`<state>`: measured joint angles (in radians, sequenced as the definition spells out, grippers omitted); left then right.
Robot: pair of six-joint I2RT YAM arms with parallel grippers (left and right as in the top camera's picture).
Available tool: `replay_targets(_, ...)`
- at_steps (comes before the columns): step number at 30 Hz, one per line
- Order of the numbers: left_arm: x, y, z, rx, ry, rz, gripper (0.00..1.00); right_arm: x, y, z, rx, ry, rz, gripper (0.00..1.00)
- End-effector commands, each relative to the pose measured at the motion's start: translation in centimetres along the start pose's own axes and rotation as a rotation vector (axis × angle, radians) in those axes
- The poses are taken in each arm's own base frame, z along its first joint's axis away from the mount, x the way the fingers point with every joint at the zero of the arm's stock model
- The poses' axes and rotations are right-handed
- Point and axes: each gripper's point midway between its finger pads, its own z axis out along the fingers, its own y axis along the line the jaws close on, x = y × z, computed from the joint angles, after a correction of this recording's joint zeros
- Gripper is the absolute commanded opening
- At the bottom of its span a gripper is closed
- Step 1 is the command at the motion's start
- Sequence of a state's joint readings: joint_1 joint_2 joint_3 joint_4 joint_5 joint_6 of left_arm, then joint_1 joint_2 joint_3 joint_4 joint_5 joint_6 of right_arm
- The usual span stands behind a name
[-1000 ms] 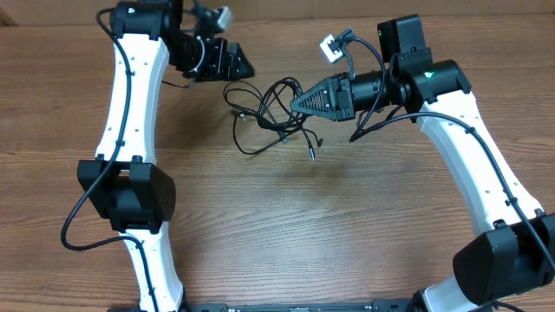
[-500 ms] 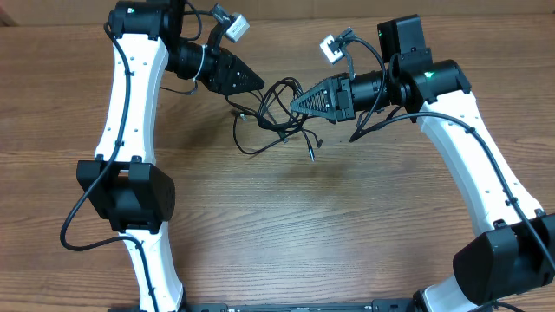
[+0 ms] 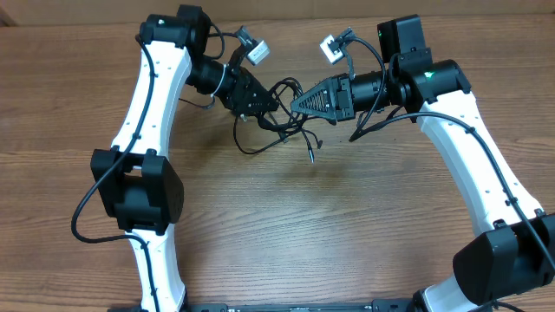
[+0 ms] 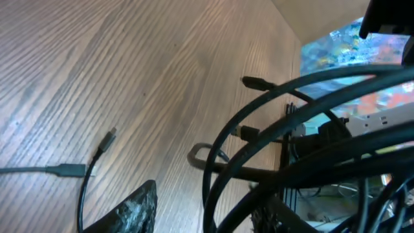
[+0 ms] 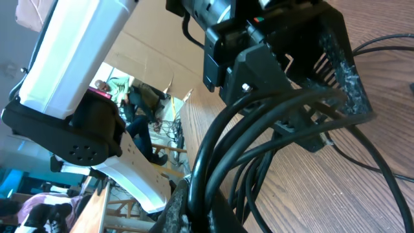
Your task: Untangle cables
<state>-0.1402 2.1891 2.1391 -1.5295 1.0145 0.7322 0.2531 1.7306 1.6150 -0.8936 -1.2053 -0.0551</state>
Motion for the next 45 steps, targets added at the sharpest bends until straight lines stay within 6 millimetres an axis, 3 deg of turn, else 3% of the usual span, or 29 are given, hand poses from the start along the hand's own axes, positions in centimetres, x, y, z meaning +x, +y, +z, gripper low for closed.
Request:
replay_targets(1, 1.0, -0.4, 1.3, 0.048, 0.016, 0.058, 0.44, -0.4, 2.1, -0.6, -0.02, -0.016, -0.047, 0.04)
replay_targets(6, 3.0, 0.5, 2.8, 0.066, 0.052, 0.021, 0.37, -0.4, 2.2, -0.6, -0.02, -0.016, -0.047, 0.04)
replay_targets(8, 3.3, 0.6, 3.1, 0.072, 0.054, 0.015, 0.24, -0.4, 2.1, -0.6, -0.02, -0.016, -0.047, 0.04)
replay_targets(9, 3.3, 0.7, 3.1, 0.071, 0.053, 0.001, 0.07, -0.4, 2.1, -0.6, -0.02, -0.016, -0.047, 0.04)
replay_targets(10, 3.2, 0.9, 3.0, 0.066, 0.049, -0.02, 0.04, -0.4, 2.1, -0.6, -0.02, -0.016, -0.047, 0.04)
replay_targets(14, 2.3, 2.6, 2.1, 0.019, 0.002, -0.21, 0.04, -0.7, 1.6, -1.3, -0.001, -0.032, -0.04, 0.04)
replay_targets(18, 2.1, 4.6, 0.6, -0.057, -0.026, -0.331, 0.04, -1.1, -2.8, -3.5, 0.219, -0.08, 0.095, 0.04)
replay_targets(19, 2.3, 5.1, 0.3, -0.097, -0.014, -0.369, 0.04, -1.1, -4.8, -4.6, 0.322, -0.097, 0.13, 0.12)
replay_targets(20, 2.6, 5.8, 0.0, -0.152, 0.004, -0.403, 0.04, -1.0, -6.1, -5.5, 0.399, -0.109, 0.145, 0.37)
replay_targets(21, 3.0, 6.8, -0.5, -0.237, 0.028, -0.453, 0.04, -1.0, -7.9, -7.1, 0.496, -0.128, 0.165, 0.8)
replay_targets(22, 3.1, 7.2, -0.8, -0.288, 0.04, -0.477, 0.04, -1.1, -8.6, -8.0, 0.526, -0.142, 0.173, 0.88)
replay_targets(24, 3.0, 7.6, -1.3, -0.367, 0.048, -0.52, 0.04, -1.3, -9.0, -9.1, 0.533, -0.174, 0.207, 0.93)
replay_targets(27, 2.6, 7.9, -2.0, -0.473, 0.043, -0.581, 0.04, -1.7, -7.8, -9.1, 0.463, -0.19, 0.224, 0.87)
replay_targets(31, 1.5, 6.9, -1.5, -0.488, 0.032, -0.579, 0.04, -2.3, -6.3, -6.3, 0.4, -0.178, 0.249, 0.77)
replay_targets(33, 1.0, 6.2, -0.8, -0.48, 0.026, -0.586, 0.04, -2.6, -6.5, -5.0, 0.424, -0.195, 0.322, 0.78)
replay_targets(37, 0.1, 5.1, 1.1, -0.462, 0.014, -0.631, 0.04, -3.0, -8.6, -3.0, 0.528, -0.258, 0.496, 0.66)
replay_targets(39, -0.4, 4.2, 1.9, -0.413, 0.011, -0.618, 0.04, -2.9, -9.9, -2.2, 0.545, -0.269, 0.555, 0.52)
replay_targets(40, -0.7, 3.8, 2.2, -0.386, 0.007, -0.614, 0.04, -2.6, -10.8, -1.7, 0.55, -0.267, 0.6, 0.39)
replay_targets(41, -0.9, 3.4, 2.4, -0.359, 0.002, -0.612, 0.04, -2.2, -11.8, -1.4, 0.554, -0.26, 0.643, 0.36)
replay_targets(45, -1.3, 2.7, 2.6, -0.308, -0.008, -0.612, 0.04, -1.8, -14.4, -0.4, 0.562, -0.244, 0.671, 0.35)
